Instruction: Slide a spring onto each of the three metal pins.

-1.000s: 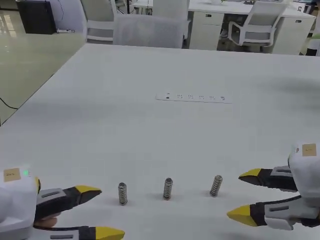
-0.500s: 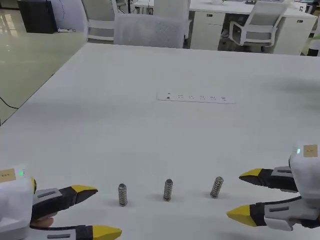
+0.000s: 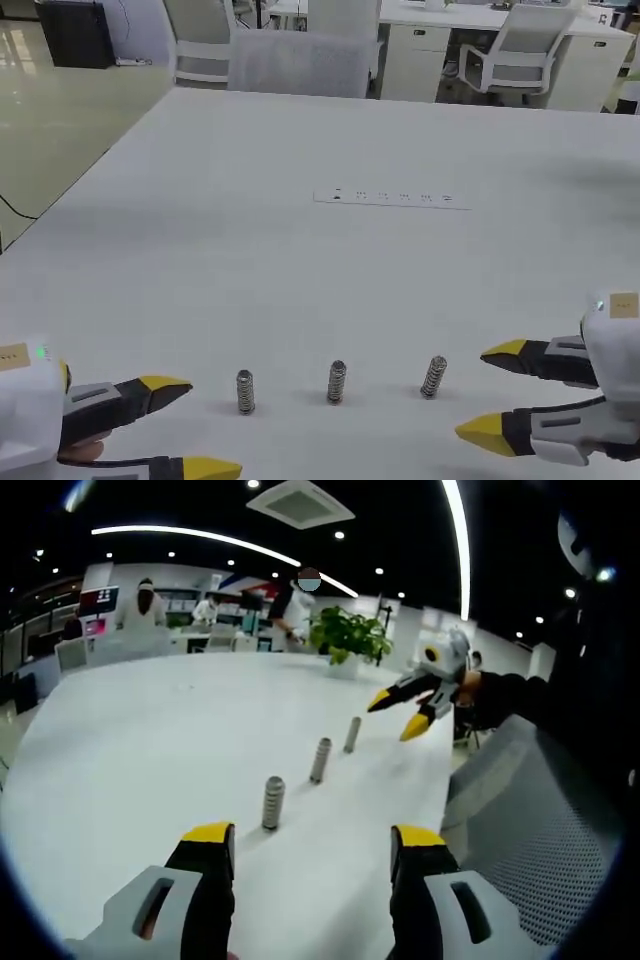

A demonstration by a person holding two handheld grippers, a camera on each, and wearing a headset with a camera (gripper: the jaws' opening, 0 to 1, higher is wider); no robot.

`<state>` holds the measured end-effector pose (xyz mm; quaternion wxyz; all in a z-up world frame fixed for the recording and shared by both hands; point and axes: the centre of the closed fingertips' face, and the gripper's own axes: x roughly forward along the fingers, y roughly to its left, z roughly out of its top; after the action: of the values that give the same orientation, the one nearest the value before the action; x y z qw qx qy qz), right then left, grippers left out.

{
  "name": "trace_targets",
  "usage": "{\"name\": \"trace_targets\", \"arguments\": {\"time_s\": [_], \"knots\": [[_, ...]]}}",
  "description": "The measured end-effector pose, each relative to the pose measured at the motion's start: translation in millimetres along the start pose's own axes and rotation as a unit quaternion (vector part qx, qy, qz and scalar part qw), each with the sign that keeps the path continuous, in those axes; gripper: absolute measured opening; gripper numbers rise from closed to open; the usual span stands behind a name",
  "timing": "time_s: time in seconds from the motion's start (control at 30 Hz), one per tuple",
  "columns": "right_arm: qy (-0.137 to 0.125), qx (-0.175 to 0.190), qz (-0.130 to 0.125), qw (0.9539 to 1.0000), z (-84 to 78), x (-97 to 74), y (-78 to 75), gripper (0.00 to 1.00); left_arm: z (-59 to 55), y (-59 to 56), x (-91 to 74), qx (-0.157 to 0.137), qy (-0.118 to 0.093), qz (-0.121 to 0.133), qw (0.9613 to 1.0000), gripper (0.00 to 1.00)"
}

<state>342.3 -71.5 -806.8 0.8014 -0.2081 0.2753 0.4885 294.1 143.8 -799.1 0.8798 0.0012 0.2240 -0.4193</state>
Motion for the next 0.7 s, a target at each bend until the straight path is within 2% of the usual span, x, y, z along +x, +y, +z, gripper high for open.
{"name": "trace_targets", "arguments": {"time_s": [0.7], "knots": [[0.002, 0.003, -0.002, 1.0, 0.7, 0.9, 3.4, 0.52, -1.2, 0.9, -0.3, -0.002, -0.001, 0.001, 1.0, 0.58]]}}
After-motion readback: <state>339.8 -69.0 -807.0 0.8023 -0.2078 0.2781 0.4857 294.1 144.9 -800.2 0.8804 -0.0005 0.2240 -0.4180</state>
